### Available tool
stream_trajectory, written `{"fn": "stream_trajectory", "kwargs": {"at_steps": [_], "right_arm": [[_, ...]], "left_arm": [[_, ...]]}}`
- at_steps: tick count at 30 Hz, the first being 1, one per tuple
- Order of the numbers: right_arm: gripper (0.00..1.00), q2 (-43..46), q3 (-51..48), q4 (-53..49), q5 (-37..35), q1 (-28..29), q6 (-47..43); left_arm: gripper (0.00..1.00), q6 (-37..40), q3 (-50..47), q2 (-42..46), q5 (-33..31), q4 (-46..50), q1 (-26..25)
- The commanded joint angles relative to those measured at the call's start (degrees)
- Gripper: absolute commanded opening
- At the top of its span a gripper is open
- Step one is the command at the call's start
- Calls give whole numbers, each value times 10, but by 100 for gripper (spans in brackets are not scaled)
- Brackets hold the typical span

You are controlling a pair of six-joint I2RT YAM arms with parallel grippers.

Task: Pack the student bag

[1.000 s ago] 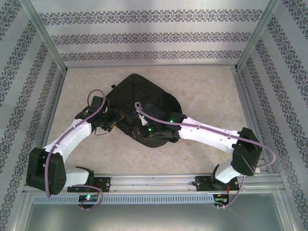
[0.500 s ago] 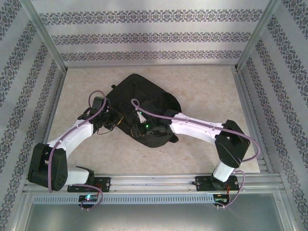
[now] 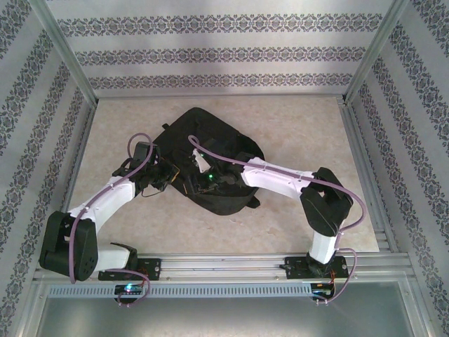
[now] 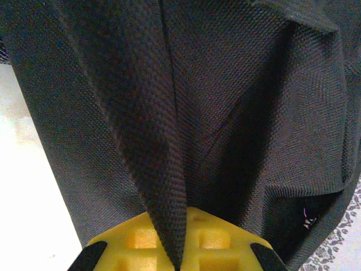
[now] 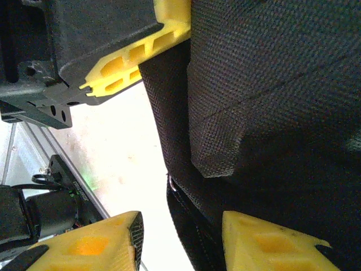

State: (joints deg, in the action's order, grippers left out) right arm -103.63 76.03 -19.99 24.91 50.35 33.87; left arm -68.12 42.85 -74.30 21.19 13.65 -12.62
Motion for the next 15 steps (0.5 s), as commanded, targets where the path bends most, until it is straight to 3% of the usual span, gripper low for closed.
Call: {"fn": "stream_trajectory", "kwargs": {"at_steps": [1, 9, 15], "right_arm": [[41, -3, 8, -5, -18, 14, -23], [35, -21, 6, -7, -62, 19, -23], [19, -40, 34, -36, -94, 25, -42]], "left_arm": [[0, -12, 11, 26, 32, -27, 3], [0, -30, 7, 35, 34, -34, 3], [0, -33, 3, 38, 35, -35, 3]]}}
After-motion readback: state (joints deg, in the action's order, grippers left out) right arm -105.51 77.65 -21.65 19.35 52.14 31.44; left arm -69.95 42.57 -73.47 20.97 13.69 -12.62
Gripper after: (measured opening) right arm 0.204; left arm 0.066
